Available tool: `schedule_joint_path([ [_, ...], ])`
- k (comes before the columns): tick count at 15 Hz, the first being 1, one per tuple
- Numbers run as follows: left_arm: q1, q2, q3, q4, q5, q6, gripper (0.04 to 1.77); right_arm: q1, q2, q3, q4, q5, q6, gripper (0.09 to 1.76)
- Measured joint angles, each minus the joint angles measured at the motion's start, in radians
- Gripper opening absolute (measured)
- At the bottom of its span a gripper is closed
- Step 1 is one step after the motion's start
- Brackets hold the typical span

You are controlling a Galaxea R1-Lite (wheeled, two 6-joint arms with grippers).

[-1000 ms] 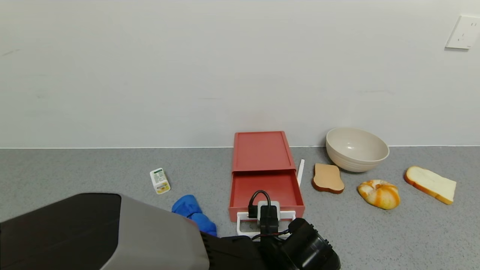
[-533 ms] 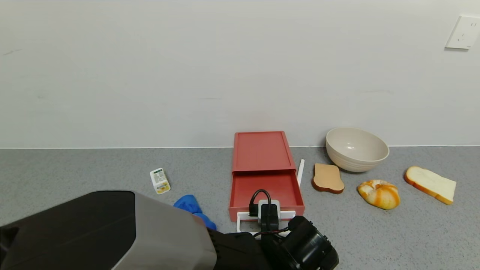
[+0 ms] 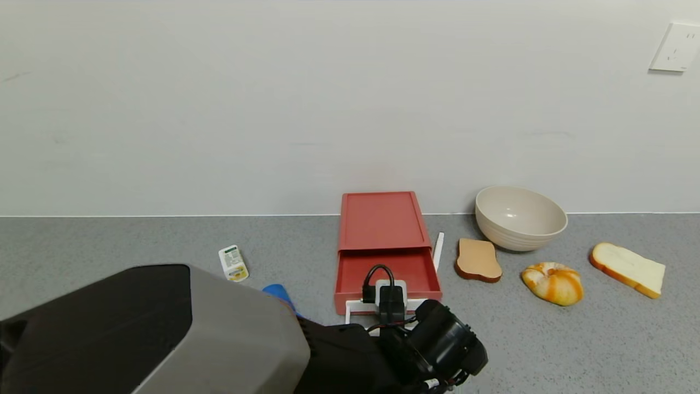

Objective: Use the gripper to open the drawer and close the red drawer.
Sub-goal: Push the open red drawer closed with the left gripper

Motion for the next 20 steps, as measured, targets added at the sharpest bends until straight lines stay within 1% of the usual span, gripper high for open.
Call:
schedule_joint_path([
  [2,0.015,0.005,-0.016,-0.001,-0.002,0.005,1.72,0.0,0.0,0.0,0.0,0.0,0.0,1.71],
  [8,0.031,0.016,-0.037,0.001,-0.001,0.025,1.72,0.0,0.0,0.0,0.0,0.0,0.0,1.71],
  [13,0.057,0.026,-0.062,-0.008,-0.004,0.063,1.72,0.0,0.0,0.0,0.0,0.0,0.0,1.71],
  [20,0.09,0.051,-0.107,-0.006,-0.012,0.092,1.72,0.001,0.0,0.0,0.0,0.0,0.0,1.71],
])
